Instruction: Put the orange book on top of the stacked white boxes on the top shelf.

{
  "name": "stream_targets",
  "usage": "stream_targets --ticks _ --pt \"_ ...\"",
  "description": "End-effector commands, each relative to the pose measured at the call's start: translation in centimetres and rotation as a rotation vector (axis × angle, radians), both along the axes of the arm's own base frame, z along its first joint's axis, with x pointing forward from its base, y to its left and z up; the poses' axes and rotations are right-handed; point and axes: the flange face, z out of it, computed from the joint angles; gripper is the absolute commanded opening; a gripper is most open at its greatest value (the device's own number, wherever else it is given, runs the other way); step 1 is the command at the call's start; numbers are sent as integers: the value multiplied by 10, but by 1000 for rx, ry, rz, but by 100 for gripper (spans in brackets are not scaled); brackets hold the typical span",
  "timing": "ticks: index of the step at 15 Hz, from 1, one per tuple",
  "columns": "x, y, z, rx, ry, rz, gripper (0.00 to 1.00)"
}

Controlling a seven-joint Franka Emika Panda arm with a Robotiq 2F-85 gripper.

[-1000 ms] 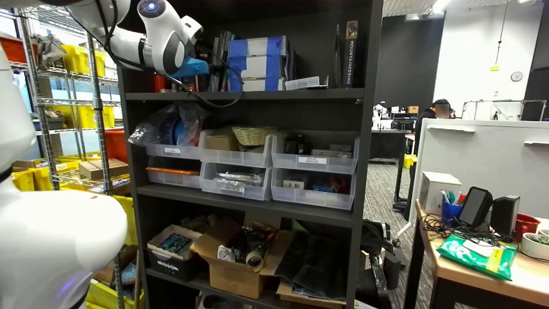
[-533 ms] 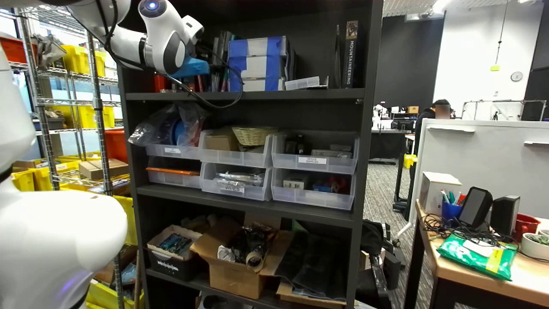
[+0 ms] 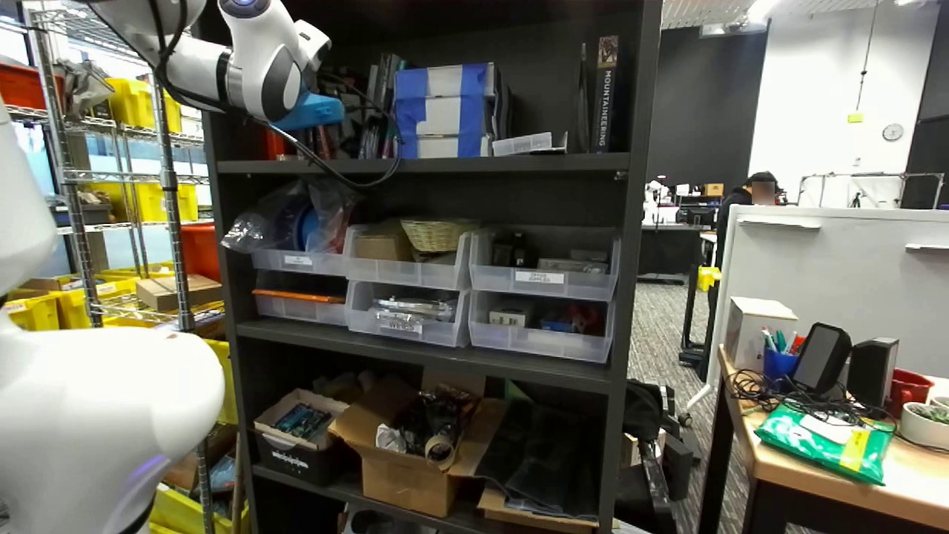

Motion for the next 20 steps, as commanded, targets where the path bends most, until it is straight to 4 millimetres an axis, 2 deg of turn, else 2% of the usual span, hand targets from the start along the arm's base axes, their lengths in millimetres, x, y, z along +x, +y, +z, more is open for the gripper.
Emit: stream_targets --ticks 1,7,13,20 --pt "-35 -4 13 -53 -20 73 3" --pt "-56 -10 14 -101 -44 110 3" --pt "-64 -21 20 -95 -84 101 3" --pt "-82 -76 45 -97 -108 37 3"
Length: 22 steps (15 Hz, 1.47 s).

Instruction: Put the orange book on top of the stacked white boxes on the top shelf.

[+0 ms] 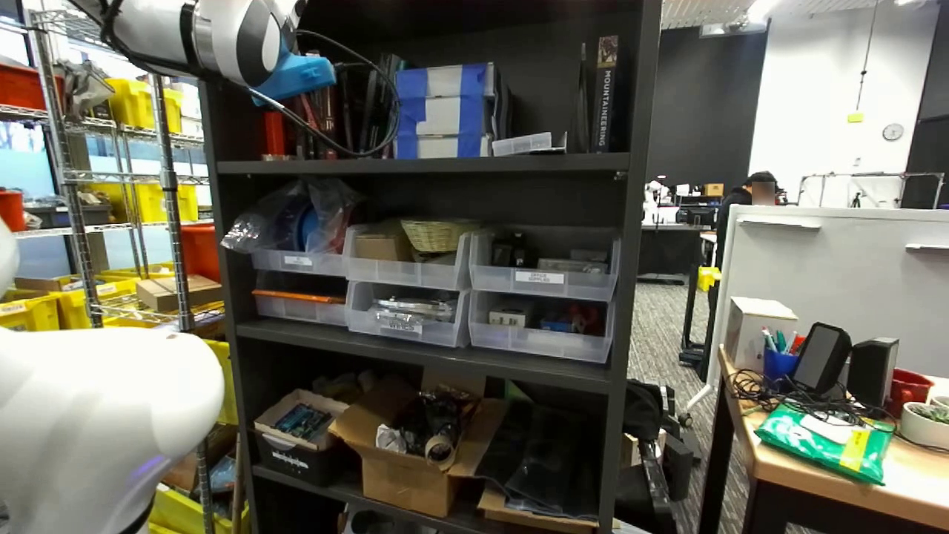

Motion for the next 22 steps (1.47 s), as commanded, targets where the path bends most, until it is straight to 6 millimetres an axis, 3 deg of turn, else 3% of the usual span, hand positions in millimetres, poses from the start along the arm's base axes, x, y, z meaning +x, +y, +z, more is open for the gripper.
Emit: stream_targets --ticks 1,6,9,16,22 --pt "-20 -36 12 -9 -12 -28 3" --pt "-37 -68 20 -103 -23 -100 3" --pt "-57 -83 36 -183 -39 -133 3" --pt "-97 -81 57 -405 -99 -141 3" --pt "-96 -81 66 -607 -197 -194 3"
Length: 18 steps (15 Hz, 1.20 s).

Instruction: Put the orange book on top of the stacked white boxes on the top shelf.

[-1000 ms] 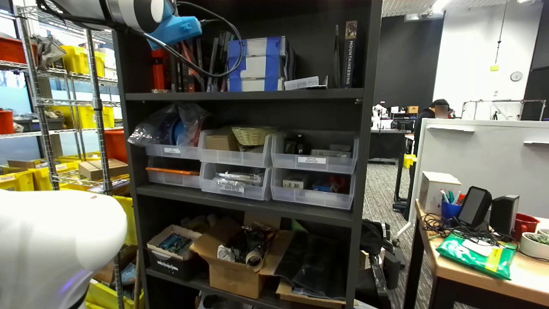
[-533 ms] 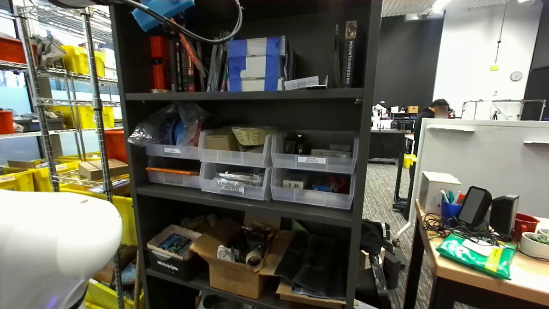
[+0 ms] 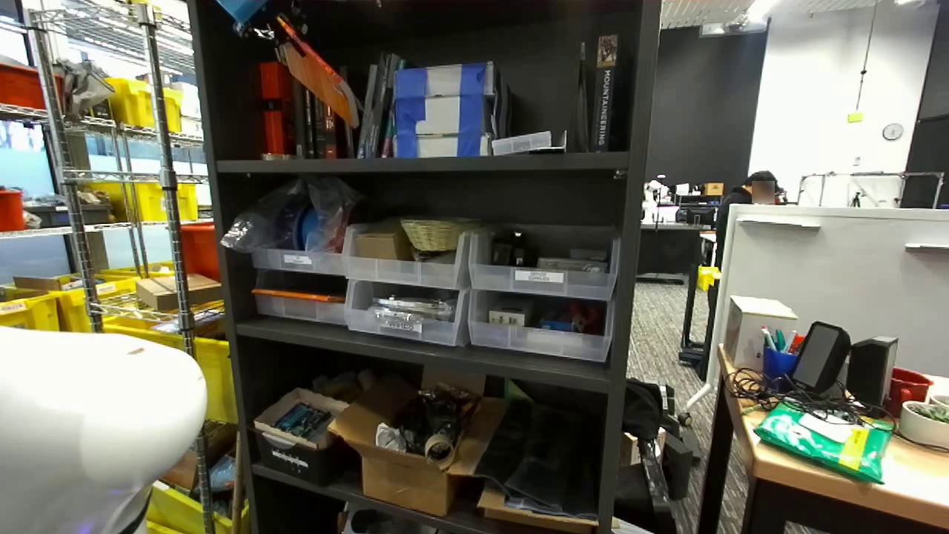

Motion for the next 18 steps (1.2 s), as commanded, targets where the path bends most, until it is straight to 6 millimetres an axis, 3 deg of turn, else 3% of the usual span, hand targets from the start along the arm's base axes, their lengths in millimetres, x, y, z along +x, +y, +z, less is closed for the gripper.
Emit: stream_targets --ticks 1,5,13,18 --pt "4 -8 13 -110 -86 -54 3" --pt "10 -17 20 -187 -142 -144 3" --pt "-7 -15 49 -319 -273 -281 3" --pt "6 -23 50 -420 -305 -343 3"
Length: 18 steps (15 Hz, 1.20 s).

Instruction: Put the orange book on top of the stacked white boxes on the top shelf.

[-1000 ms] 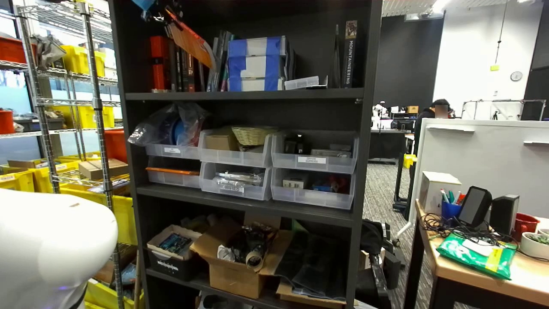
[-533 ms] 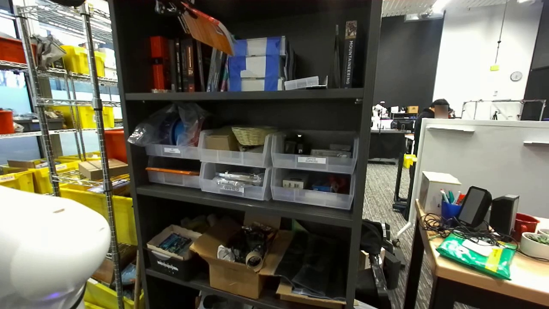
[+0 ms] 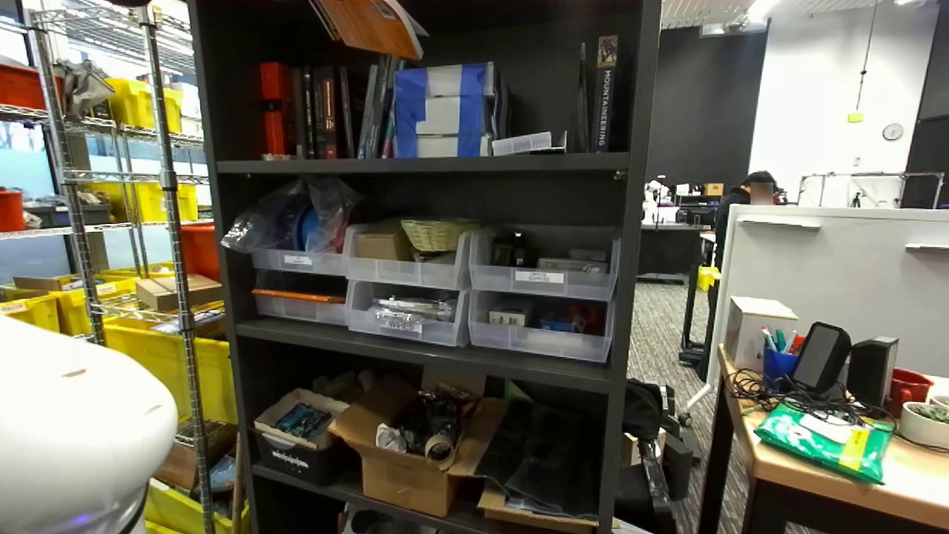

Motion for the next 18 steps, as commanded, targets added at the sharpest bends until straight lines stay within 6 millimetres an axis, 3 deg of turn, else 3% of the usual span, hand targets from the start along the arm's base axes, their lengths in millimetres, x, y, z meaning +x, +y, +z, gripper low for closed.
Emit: stream_targets --ticks 1,18 --pt "11 -7 8 -77 -41 -58 3" --pt "82 -8 -19 -97 -109 -112 3"
